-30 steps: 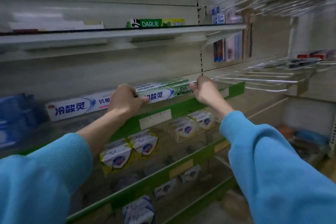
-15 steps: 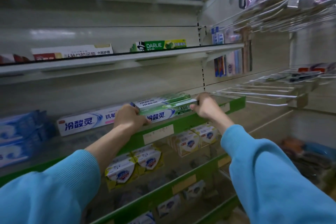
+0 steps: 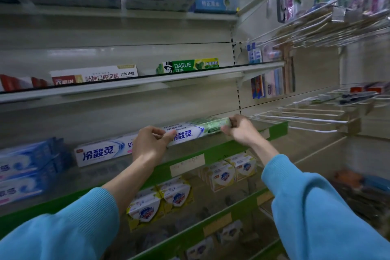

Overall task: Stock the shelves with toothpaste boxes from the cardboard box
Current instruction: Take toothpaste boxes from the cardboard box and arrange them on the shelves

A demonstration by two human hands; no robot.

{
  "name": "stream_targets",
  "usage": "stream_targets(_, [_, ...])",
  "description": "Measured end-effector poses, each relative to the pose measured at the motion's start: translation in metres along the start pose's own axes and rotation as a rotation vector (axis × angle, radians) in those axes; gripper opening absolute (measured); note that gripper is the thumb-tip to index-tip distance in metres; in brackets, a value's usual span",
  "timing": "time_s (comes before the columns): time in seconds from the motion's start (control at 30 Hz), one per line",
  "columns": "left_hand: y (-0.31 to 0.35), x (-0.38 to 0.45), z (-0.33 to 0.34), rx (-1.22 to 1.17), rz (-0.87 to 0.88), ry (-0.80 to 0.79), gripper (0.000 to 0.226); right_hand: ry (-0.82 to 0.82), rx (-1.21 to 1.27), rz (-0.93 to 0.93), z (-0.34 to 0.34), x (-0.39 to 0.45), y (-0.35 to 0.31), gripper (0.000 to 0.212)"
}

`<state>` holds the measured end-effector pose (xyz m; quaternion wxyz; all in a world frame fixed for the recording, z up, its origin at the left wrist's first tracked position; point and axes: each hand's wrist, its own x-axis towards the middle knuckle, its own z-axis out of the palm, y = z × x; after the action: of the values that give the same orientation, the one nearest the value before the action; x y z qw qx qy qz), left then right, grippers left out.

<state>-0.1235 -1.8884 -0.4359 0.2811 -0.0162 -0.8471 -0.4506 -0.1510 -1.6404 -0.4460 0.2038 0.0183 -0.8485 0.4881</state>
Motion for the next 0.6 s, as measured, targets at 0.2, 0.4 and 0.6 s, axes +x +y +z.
stream_targets(0.2, [0.007, -0.005, -0.001, 0.012, 0.003, 0.014, 0.034, 0.04, 0.0, -0.009, 0.008, 0.0, 0.0, 0.047])
stream_targets(0.4, [0.005, -0.005, -0.002, -0.015, 0.003, -0.046, 0.037, 0.181, -0.191, 0.071, 0.025, 0.017, 0.007, 0.055])
stream_targets(0.6, [-0.002, 0.001, 0.006, 0.166, -0.001, -0.041, 0.02, 0.269, -0.268, 0.076, 0.031, 0.017, 0.008, 0.045])
